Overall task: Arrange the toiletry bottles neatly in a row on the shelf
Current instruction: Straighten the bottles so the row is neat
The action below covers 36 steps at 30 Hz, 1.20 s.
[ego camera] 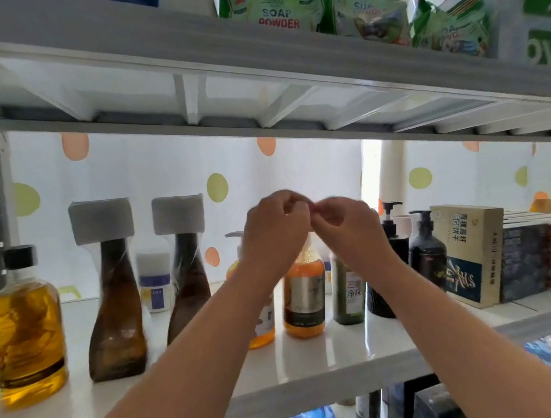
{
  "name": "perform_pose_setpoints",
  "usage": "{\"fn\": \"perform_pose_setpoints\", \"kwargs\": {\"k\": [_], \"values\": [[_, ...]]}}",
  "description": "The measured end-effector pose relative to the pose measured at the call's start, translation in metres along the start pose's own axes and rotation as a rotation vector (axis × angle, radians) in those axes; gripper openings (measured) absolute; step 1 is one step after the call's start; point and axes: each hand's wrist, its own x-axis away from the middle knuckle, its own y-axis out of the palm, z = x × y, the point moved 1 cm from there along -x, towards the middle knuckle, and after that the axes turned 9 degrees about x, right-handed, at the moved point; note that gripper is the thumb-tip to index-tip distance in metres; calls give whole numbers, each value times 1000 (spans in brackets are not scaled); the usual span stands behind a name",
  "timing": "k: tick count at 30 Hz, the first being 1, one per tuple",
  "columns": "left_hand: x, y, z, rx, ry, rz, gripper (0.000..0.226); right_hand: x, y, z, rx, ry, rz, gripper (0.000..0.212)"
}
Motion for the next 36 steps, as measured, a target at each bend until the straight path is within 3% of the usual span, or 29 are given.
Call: {"fn": "perform_pose_setpoints", "kwargs": {"k": [5, 8, 11, 14, 22, 31, 36], "values": [[-69, 31, 18, -305, 18, -91, 32, -70, -33, 20, 193, -130, -107, 20], [-107, 51, 14, -405, -162, -308, 27, -112, -35, 42, 303, -194, -222, 19], [-138, 62, -2, -541, -362, -517, 26, -148, -23, 68, 432, -192, -474, 25], [-164, 68, -18, -632, -463, -614, 32, -176, 0, 90, 485, -113, -767, 27], [-192, 84, -61, -811, -729, -982, 37, -193, 63, 125, 759, 29, -1213, 54], [-205, 98, -79, -920, -711, -1112, 41, -196, 86, 152, 940, 150, -1371, 69], [-213, 105, -91, -937, -724, -1142, 41, -200, 93, 155, 880, 178, -1370, 73]]}}
